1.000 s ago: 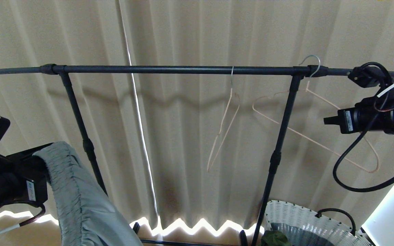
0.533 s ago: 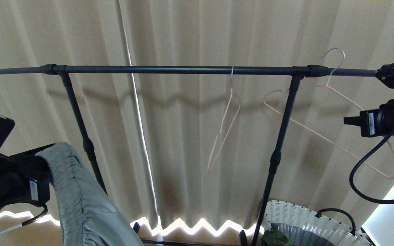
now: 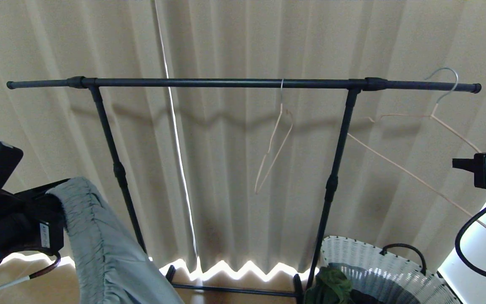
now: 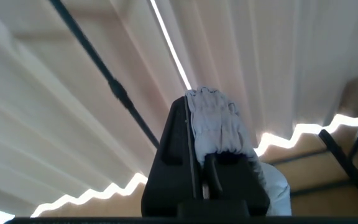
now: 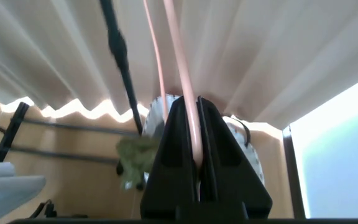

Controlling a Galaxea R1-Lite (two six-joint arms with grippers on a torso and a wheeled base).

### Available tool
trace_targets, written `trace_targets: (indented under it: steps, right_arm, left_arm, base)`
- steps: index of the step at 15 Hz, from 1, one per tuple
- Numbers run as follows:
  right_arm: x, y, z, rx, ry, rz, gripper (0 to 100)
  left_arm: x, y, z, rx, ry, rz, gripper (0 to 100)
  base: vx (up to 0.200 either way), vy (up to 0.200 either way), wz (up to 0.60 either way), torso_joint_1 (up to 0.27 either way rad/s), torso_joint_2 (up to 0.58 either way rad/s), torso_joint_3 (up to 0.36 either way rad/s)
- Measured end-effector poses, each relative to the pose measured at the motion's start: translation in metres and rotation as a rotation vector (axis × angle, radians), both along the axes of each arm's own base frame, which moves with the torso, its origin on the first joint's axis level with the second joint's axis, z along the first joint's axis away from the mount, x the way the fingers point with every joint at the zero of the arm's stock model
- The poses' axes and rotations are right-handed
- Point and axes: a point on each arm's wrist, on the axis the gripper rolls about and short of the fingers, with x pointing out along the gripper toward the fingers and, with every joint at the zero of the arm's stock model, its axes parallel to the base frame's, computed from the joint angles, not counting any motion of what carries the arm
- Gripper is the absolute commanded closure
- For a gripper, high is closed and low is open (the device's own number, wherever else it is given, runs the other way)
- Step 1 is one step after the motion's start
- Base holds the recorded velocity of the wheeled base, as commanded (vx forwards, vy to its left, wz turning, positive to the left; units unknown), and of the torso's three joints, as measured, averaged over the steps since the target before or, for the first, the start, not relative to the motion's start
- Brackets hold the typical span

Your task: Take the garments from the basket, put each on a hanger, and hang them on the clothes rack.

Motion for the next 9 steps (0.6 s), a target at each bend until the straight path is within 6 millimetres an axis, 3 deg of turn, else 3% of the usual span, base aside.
trace_targets:
  steps: [1, 9]
  right_arm:
    - [-0.004, 0.000, -0.001, -0.001, -0.001, -0.002, 100]
    - [-0.023, 0.002, -0.009, 0.003, -0.020, 0.006, 100]
  left_arm:
    - [0.000, 0.000, 0.000, 0.000, 0.002, -0.001, 100]
    - [0.004, -0.001, -0.004, 0.001, 0.023, 0.003, 100]
  base:
    - [-0.200, 0.000, 0.00, -0.002, 0.00, -0.002]
    - [0.000, 0.000, 0.00, 0.000, 0.00, 0.000]
